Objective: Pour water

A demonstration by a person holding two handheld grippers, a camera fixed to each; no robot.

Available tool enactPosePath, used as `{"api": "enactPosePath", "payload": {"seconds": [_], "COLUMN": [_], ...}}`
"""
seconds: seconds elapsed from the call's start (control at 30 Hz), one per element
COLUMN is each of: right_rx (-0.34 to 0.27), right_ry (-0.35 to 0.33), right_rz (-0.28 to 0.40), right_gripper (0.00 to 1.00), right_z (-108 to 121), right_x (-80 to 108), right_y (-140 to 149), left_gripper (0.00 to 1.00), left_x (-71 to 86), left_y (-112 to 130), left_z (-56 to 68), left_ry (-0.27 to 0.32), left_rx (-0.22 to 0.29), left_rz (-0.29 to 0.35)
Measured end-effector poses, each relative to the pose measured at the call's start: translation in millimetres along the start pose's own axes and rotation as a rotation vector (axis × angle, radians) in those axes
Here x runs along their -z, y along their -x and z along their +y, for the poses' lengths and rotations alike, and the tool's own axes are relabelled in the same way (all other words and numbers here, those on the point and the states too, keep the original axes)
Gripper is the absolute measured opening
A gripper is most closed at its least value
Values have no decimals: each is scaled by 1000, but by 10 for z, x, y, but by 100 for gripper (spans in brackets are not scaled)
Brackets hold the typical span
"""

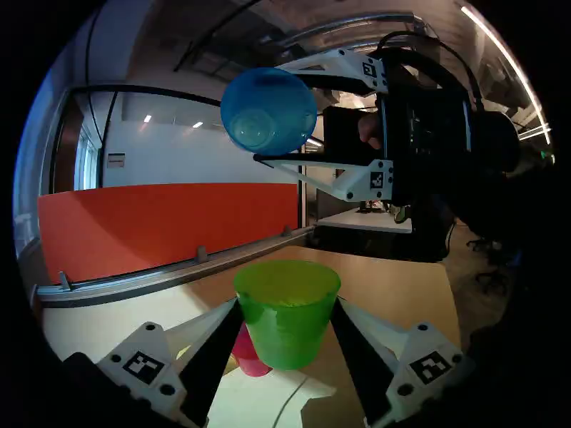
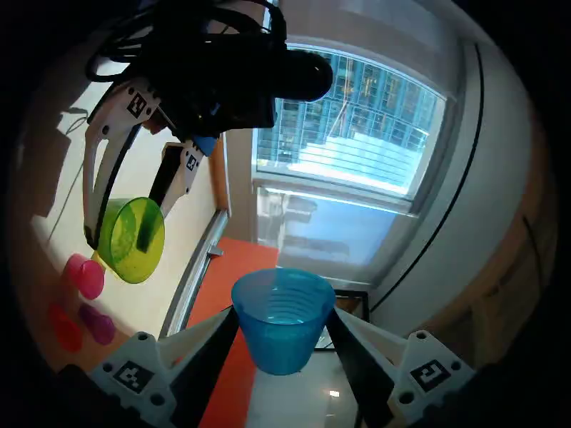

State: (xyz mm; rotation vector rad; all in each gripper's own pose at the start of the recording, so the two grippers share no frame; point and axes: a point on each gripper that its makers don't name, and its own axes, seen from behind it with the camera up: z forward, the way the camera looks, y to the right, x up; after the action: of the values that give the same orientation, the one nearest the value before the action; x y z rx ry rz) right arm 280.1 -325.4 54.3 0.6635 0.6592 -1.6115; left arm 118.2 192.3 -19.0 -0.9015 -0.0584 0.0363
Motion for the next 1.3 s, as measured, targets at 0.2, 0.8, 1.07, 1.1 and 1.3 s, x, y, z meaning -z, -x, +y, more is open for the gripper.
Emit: {"api": "enactPosePath", "payload": {"seconds": [0.2, 0.8, 1.07, 1.1, 1.3], "right_rx": [-105, -736, -1007, -1045, -1270], "right_ry": [-11, -70, -104, -110, -162], "right_rz": [3, 70, 106, 108, 112], "right_gripper": [88, 88, 88, 88, 88], "right_z": [-12, -117, -81, -77, -106], "right_x": [43, 262, 363, 373, 401], "right_y": [65, -111, -300, -325, -436], "left_gripper": [82, 82, 82, 82, 82], "left_x": [7, 14, 13, 12, 6], "left_y": [-20, -36, -49, -51, -63], "left_z": [-10, -1, -7, -6, 0], "left_ry": [-3, -6, -11, -11, -14], "left_rx": [-3, -11, -15, -15, -18], "left_rz": [-1, -1, -3, -2, -2]}}
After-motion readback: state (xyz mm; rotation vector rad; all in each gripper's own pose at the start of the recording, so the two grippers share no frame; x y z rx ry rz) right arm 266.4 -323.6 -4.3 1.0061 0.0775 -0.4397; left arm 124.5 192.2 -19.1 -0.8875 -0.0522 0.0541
